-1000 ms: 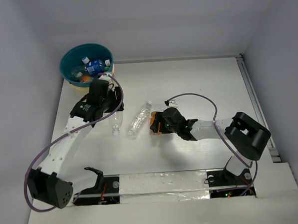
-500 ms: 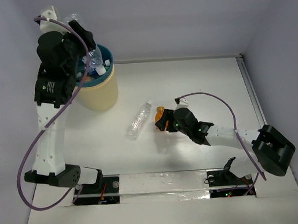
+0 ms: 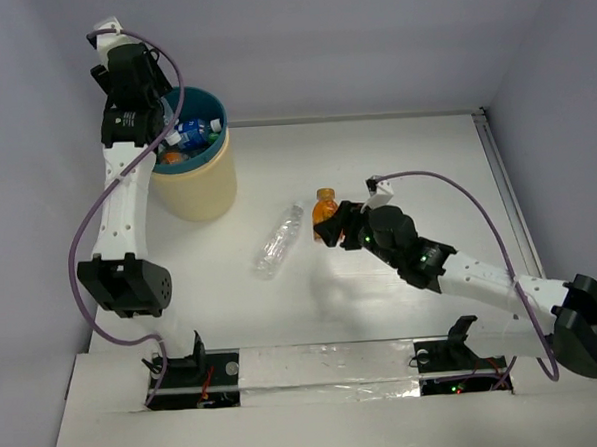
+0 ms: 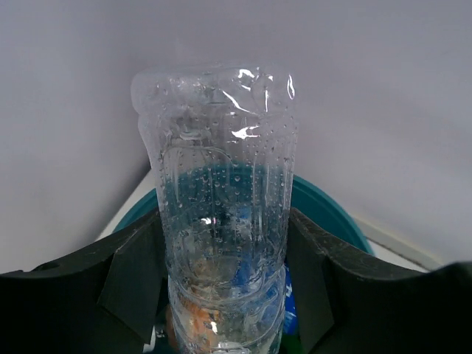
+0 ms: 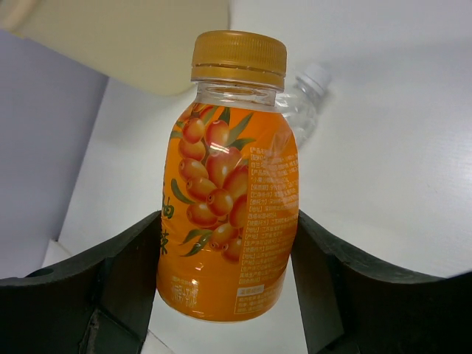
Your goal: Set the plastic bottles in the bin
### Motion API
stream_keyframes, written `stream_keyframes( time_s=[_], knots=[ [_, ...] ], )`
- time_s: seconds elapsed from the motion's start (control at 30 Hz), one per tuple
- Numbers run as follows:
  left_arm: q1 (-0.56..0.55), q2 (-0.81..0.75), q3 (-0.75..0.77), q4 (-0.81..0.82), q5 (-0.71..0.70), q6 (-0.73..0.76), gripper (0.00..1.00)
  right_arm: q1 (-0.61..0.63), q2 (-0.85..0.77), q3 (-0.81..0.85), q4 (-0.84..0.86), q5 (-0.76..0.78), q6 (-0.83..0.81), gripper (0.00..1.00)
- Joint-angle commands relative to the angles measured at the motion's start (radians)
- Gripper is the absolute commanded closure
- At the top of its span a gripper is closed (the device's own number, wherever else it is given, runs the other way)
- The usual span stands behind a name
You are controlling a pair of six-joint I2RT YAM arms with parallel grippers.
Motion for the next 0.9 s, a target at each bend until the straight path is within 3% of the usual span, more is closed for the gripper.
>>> stream_keyframes(
  time_s=[0.0, 0.13, 0.23, 0.27, 0.47, 0.73, 0.83, 0.87],
  knots=[
    [0.0, 0.006, 0.01, 0.116, -0.097, 0.099, 0.6, 0.006, 0.0, 0.134, 0.018, 0.014, -0.056, 0.62],
    [0.0, 0.044, 0.001, 0.137, -0.087, 0.147, 0.56, 0.006, 0.051, 0.227, 0.035, -0.006, -0.075, 0.62],
    [-0.012, 0.032, -0.059, 0.176, -0.067, 0.17, 0.38, 0.006, 0.108, 0.321, 0.05, -0.002, -0.107, 0.62],
    [-0.012, 0.013, -0.106, 0.203, -0.067, 0.184, 0.26, 0.006, 0.126, 0.35, 0.053, 0.001, -0.116, 0.62],
    [-0.024, -0.069, -0.203, 0.237, -0.025, 0.138, 0.01, 0.006, 0.315, 0.633, 0.079, -0.052, -0.157, 0.62],
    [-0.024, -0.295, -0.255, 0.176, 0.223, -0.011, 0.02, 0.006, 0.556, 0.96, 0.104, -0.126, -0.165, 0.63],
    [-0.024, -0.439, -0.372, 0.176, 0.329, -0.074, 0.06, 0.006, 0.651, 1.077, 0.131, -0.152, -0.156, 0.63],
    [-0.024, -0.48, -0.407, 0.182, 0.344, -0.095, 0.12, 0.006, 0.678, 1.111, 0.133, -0.158, -0.154, 0.63]
  ],
)
